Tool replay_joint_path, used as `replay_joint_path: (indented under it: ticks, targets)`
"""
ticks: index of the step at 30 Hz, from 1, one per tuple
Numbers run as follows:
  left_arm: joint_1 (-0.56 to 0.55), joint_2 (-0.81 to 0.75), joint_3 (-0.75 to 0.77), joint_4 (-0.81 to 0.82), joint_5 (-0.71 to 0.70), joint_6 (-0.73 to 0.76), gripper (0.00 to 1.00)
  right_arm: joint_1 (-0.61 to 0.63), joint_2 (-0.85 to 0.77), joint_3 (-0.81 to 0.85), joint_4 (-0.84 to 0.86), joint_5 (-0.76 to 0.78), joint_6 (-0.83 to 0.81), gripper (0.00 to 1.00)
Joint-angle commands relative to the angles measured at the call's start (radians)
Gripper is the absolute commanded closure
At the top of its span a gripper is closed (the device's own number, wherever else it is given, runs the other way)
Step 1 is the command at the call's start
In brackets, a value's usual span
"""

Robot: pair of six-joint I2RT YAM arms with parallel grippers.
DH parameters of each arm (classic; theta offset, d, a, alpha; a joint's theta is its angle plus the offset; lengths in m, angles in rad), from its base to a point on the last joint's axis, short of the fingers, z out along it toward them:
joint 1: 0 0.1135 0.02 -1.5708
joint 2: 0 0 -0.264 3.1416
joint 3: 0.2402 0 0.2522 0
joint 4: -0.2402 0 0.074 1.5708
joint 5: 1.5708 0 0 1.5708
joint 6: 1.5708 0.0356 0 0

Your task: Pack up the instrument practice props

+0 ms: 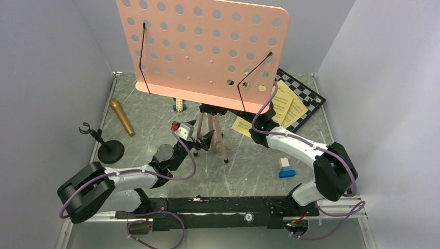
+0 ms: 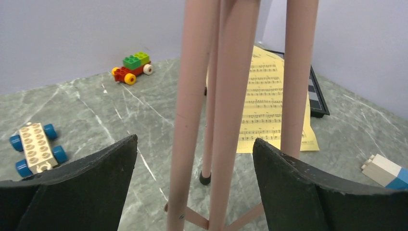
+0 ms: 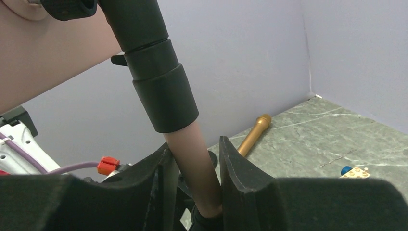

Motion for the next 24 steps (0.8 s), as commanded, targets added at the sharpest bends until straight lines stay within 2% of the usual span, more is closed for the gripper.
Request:
replay_joint_path:
  ticks: [1,7,11,17,19,24]
  targets:
    - [-0.015,0.064,0.078,0.036,0.049,-0.033,0.07,0.036,-0.014,-0.052,-0.059,-0.009,0.148,1.0]
    - [-0.017,0.165,0.143,0.051,0.004,-0.016,0.12,0.043,-0.032,-0.075,-0.058,-0.007,0.151,1.0]
    - [-0.017,0.224,0.178,0.045,-0.009,-0.01,0.24,0.053,-0.027,-0.078,-0.052,-0.01,0.155,1.0]
    - [-0.017,0.226,0.137,0.091,-0.065,0.007,0.41,0.056,-0.039,-0.091,-0.049,-0.006,0.144,1.0]
    - [-0.017,0.213,0.122,0.101,-0.08,0.019,0.48,0.057,-0.042,-0.09,-0.043,-0.005,0.143,1.0]
    - [-0.017,0.158,0.115,0.086,-0.098,0.08,0.75,0.063,-0.039,-0.063,-0.035,-0.001,0.148,1.0]
